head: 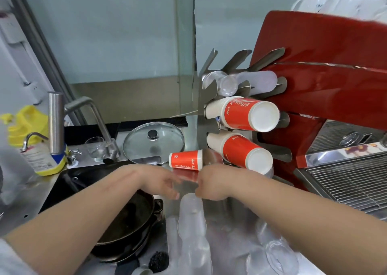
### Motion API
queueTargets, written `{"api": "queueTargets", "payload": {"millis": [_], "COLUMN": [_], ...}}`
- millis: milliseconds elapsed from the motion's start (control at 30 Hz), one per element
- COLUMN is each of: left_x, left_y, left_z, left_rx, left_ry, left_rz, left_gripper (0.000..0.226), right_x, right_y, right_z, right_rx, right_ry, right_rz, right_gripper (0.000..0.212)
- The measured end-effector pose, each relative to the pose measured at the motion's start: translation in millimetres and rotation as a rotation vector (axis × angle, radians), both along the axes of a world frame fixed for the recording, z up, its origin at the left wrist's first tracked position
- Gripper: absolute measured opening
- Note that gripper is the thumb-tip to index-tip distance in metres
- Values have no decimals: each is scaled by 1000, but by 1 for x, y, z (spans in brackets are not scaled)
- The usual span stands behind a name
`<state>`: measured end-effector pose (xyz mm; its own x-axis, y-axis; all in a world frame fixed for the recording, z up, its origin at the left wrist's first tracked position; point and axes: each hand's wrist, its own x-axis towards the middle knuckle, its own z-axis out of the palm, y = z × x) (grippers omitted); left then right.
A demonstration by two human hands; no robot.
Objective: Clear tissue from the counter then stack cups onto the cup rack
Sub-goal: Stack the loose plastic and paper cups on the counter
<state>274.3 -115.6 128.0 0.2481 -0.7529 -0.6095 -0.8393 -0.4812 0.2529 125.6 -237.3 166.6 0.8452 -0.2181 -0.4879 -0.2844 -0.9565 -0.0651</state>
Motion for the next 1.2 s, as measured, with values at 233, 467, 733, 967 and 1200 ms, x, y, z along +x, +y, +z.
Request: {"api": "queueTargets", "payload": {"millis": [233,467,733,967,1200], "left_x": [53,87,121,118,113], "left_y": [-25,-42,-52,-65,-74], "left_z": [19,-25,-108,-137,-162], "left_rx": [-33,-243,-454,-436,-507], "left_ry": [-149,-161,25,14,-16], "left_rz": [32,164,288,313,343], "left_gripper": [52,64,41,92,88], "right_x": [67,115,145,156,158], "right_y": [-3,-20,-33,-53,-58], "right_z": [25,-24,-86,-128,-144], "right_rx": [-221,-191,-133,-145,-173], "right_ry": [-146,-71,-117,-119,-99], "right_rz": [61,-99,-172,-211,-249], "right_gripper": [22,41,72,93,89]}}
